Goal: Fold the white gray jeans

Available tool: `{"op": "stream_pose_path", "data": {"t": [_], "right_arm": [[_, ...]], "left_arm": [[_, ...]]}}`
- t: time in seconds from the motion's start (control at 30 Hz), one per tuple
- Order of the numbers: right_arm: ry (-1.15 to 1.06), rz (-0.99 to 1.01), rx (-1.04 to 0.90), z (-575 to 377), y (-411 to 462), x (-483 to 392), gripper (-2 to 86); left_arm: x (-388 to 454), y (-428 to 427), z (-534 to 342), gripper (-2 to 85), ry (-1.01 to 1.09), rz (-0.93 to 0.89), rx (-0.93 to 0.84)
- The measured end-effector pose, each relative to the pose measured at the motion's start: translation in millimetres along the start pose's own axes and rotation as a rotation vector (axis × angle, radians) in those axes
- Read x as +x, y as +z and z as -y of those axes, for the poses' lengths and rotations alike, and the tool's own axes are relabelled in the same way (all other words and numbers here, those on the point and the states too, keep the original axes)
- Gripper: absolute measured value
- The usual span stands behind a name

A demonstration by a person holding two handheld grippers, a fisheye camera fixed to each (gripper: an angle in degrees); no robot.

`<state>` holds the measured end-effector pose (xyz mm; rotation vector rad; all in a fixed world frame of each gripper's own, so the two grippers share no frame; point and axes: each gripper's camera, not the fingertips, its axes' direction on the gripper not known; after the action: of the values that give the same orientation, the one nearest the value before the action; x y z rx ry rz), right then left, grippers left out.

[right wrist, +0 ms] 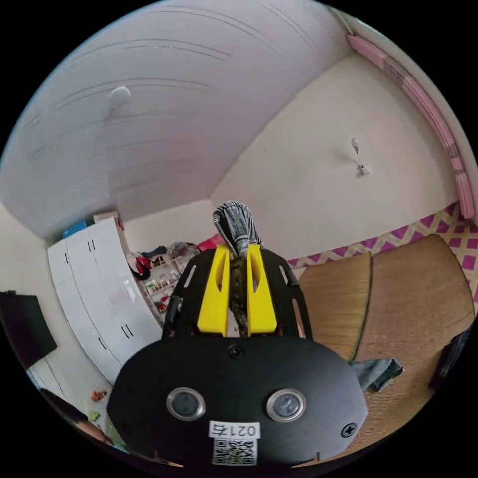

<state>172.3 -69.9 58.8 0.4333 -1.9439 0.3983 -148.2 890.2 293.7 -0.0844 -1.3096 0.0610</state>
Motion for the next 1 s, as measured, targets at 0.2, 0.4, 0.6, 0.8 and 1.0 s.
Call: {"op": "stream_pose_path", "data": {"t": [0.2, 0.4, 0.6, 0.8, 1.0], "right_arm": [[0.072, -0.037, 0.113, 11.1, -111.5, 50.2, 5.6], [0.159, -0.152, 0.123, -22.3, -275.6, 155.9, 5.6], [0.401, -0.306, 0.096, -119.6, -422.2, 314.1, 5.6], [0.606, -0.169, 0.107, -255.7, -477.9, 439.6, 5.6], [0.670, -0.188, 0.064, -384.9, -482.6, 480.4, 5.8]], "left_arm": [[15.0, -13.1, -16.9, 13.1, 0.065, 0.228, 0.070], [-34.2, 29.9, -3.0, 11.8, -0.029, 0.330, 0.181], [1.9, 5.4, 34.9, 8.2, 0.076, 0.494, 0.102], [39.0, -55.9, 135.8, 3.7, 0.289, 0.796, -0.087], [-25.8, -72.7, 75.0, 3.7, 0.142, 0.962, -0.222]]}}
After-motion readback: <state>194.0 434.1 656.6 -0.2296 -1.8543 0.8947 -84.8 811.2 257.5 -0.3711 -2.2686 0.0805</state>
